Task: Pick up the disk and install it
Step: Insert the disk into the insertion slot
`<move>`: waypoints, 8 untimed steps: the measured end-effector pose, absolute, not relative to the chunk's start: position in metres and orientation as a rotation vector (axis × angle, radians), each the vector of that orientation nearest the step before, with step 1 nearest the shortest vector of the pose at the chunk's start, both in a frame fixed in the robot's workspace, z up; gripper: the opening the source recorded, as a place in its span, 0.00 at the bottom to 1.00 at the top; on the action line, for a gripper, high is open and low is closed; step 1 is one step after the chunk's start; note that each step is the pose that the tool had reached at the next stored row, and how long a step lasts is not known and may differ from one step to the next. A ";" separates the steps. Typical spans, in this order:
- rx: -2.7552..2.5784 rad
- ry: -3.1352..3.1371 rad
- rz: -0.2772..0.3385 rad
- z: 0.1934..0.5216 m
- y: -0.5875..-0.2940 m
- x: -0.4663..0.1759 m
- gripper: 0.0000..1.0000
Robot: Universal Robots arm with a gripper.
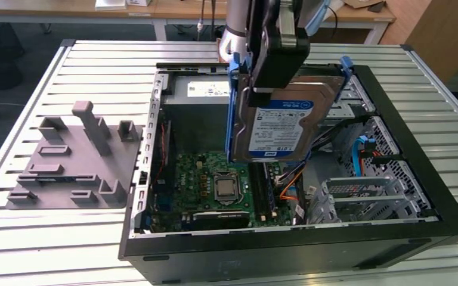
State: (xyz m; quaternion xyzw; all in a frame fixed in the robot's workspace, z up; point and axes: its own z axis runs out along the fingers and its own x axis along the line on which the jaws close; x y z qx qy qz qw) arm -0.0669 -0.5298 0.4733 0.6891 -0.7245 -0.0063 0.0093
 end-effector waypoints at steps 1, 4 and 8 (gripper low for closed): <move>2.152 -2.263 -0.020 0.473 -0.531 -0.066 0.36; 2.152 -2.263 -0.020 0.472 -0.534 -0.064 0.36; 2.152 -2.263 -0.020 0.472 -0.536 -0.055 0.36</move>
